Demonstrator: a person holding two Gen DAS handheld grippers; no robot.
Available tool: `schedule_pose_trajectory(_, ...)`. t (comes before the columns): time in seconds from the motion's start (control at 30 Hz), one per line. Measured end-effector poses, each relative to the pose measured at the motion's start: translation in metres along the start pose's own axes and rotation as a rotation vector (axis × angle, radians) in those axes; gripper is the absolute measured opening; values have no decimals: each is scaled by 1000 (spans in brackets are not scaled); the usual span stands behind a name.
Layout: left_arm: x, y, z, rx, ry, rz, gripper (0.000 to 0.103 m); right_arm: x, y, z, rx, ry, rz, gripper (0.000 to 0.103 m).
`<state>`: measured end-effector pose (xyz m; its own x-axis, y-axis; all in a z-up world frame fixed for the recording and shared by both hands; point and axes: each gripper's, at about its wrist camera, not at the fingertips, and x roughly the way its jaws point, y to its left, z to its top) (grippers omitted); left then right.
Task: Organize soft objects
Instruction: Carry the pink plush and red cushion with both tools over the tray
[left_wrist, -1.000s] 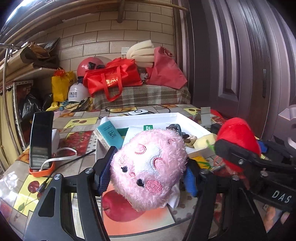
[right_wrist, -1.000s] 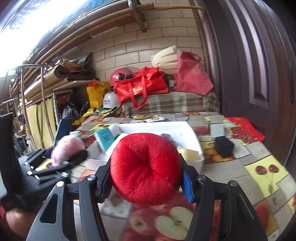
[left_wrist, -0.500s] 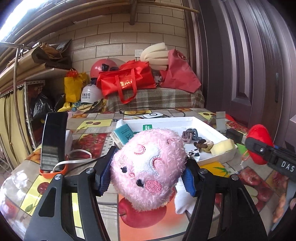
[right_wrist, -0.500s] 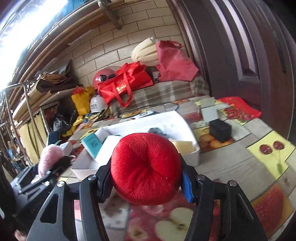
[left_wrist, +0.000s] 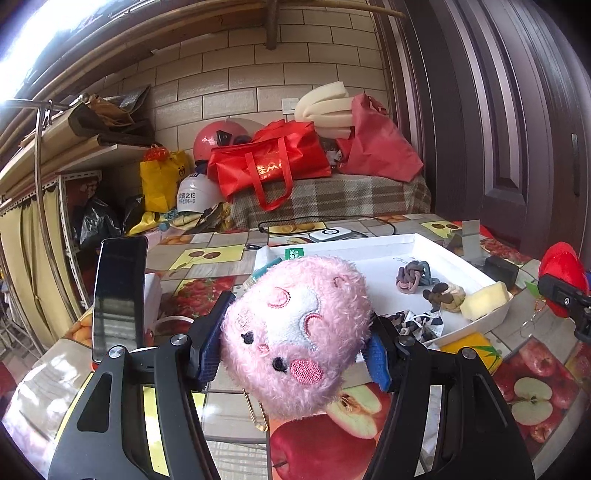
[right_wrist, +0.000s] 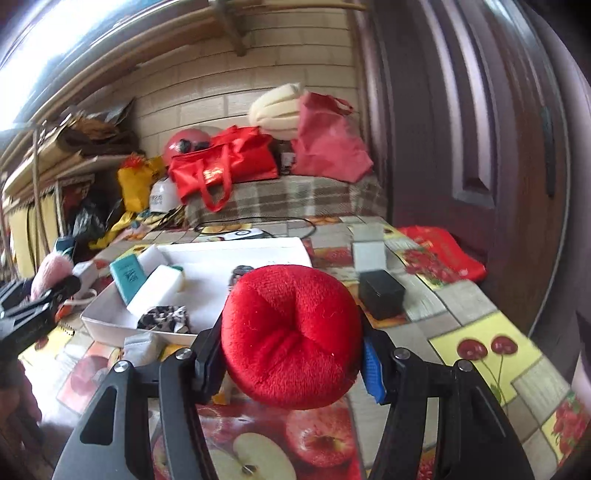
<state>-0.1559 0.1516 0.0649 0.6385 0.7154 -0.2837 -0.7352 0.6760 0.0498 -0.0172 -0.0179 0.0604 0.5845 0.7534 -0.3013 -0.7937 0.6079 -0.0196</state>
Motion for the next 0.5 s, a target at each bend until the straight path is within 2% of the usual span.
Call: schedule_pose_trajectory(0.5,27,-4,7,1,38,18,63,52,12,11,-18,104,40,60)
